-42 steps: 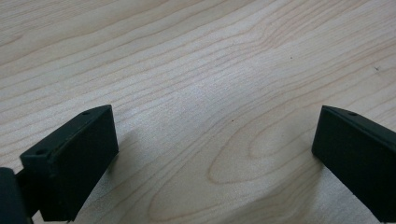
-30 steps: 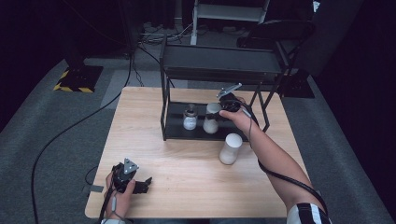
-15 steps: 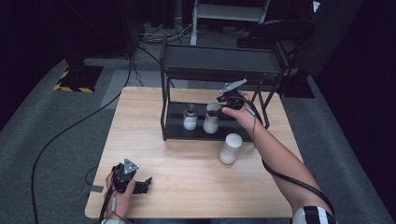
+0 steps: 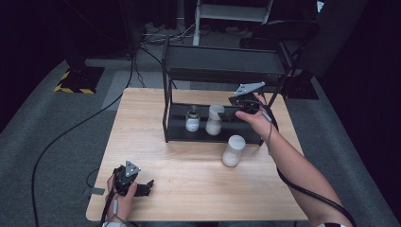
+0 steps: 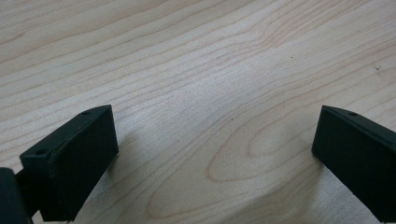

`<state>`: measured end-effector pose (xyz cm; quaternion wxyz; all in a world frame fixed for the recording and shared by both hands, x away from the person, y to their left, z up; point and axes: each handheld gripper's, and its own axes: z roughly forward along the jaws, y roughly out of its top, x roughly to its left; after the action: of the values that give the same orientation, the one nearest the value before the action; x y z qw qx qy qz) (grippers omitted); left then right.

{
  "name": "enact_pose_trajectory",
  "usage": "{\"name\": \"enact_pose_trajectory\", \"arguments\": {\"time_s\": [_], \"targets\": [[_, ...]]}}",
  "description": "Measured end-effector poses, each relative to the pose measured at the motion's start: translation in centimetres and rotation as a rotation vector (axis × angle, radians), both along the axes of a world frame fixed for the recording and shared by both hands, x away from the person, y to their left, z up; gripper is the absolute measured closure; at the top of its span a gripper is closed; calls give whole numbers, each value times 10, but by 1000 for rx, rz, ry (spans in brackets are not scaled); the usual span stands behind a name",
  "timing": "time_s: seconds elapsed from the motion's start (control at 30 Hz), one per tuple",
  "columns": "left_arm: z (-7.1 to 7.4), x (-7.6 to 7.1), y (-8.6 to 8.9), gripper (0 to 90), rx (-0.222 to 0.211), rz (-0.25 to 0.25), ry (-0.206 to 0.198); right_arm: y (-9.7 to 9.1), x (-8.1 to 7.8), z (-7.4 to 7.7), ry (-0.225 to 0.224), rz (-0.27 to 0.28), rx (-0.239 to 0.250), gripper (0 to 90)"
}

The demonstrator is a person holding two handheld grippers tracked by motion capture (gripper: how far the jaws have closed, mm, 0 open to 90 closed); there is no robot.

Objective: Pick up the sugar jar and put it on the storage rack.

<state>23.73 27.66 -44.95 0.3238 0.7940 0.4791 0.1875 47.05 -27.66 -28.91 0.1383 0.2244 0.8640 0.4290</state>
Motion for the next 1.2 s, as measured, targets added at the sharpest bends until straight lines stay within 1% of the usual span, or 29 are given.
{"name": "enact_pose_trajectory", "arguments": {"time_s": [0.3,0.5,0.73,1.03,1.2], "targets": [[0,0,0,3,0,0,0,-14,-20,8,-16,7,2,123],[0,0,0,3,0,0,0,-19,-32,12,-25,15,5,119],[0,-1,-1,3,-1,4,-1,-25,-46,16,-33,24,21,113],[0,-2,-1,3,-1,4,0,-30,-62,18,-40,45,31,95],[0,-3,-1,3,1,2,1,-34,-68,19,-39,51,46,82]]}}
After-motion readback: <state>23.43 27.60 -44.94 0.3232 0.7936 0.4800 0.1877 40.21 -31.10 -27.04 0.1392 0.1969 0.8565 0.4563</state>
